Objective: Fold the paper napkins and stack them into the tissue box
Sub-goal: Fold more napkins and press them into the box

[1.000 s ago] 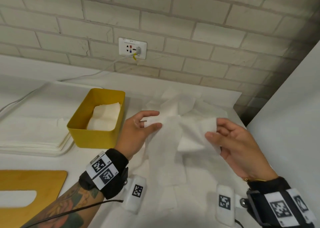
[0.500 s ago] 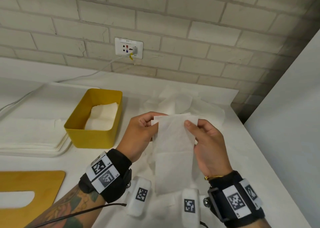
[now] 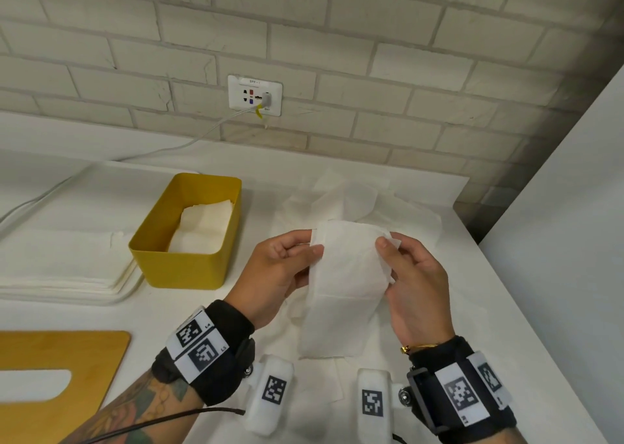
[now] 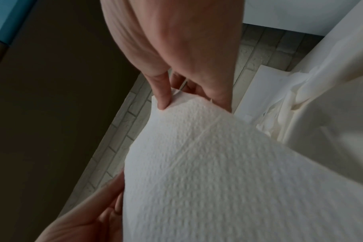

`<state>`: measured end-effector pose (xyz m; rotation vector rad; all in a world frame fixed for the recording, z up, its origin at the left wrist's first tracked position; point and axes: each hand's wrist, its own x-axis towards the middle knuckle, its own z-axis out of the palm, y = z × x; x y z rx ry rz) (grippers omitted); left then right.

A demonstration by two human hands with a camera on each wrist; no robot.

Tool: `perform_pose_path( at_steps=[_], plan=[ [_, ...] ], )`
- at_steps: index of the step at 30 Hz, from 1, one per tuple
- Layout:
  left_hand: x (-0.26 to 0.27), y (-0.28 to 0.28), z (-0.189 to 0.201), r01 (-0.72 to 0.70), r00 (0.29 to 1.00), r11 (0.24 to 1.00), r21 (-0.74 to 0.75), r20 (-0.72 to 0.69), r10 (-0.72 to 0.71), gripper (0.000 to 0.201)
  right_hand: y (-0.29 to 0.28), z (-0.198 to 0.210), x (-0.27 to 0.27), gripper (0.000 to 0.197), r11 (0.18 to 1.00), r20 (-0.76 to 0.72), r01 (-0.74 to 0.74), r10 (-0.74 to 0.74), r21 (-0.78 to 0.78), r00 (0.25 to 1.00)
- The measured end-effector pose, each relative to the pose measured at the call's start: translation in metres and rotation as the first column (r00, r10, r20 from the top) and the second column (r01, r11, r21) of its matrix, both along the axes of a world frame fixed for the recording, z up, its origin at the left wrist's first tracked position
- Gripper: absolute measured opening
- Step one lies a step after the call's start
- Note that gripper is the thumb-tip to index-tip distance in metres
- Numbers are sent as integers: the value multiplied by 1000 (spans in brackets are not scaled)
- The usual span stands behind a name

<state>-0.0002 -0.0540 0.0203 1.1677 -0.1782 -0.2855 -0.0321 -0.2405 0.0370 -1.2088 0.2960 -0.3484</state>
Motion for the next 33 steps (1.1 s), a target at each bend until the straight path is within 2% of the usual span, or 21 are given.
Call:
perform_pose_path(
  at_steps=[4, 8, 12, 17, 23, 25, 27, 30, 31, 33],
  plan=[
    [2, -1, 4, 4, 999, 998, -65, -38, -7, 25, -5, 2, -1, 18, 1000, 34, 6, -6, -7, 999],
    [1, 1, 9, 6, 1000, 997, -83, -14, -7, 26, -15, 6, 0, 15, 999, 81, 16, -20, 41, 997],
    [-1, -3, 10, 5, 1000, 998, -66, -6, -5, 42, -12, 4, 1, 12, 998, 69, 51, -53, 36, 996],
    [2, -6, 7, -86, 996, 996, -11, -39, 86, 4, -9, 2, 1, 10, 995, 43, 73, -76, 71, 996],
    [9, 6, 7, -150, 983, 985, -89, -117, 139, 13, -25, 4, -1, 15, 992, 84, 85, -93, 98, 992],
    [11, 9, 8, -161, 983, 982, -93, -104, 151, 13, -33, 8, -2, 20, 998, 93, 13, -20, 69, 995],
    [12, 9, 10, -170, 984, 983, -71, -74, 165, 11, -41, 13, -4, 33, 992, 91, -128, 127, 6, 988],
    [13, 7, 13, -193, 981, 980, 48, 14, 192, 9, -45, 28, -11, 52, 916, 102, -356, 378, -187, 920],
    [13, 6, 13, -193, 980, 977, 87, 56, 189, 10, -44, 36, -13, 52, 875, 89, -388, 429, -289, 899],
    [10, 1, 17, -163, 980, 974, 159, 140, 141, 14, -37, 54, -16, 34, 773, 58, -409, 496, -485, 866]
  ],
)
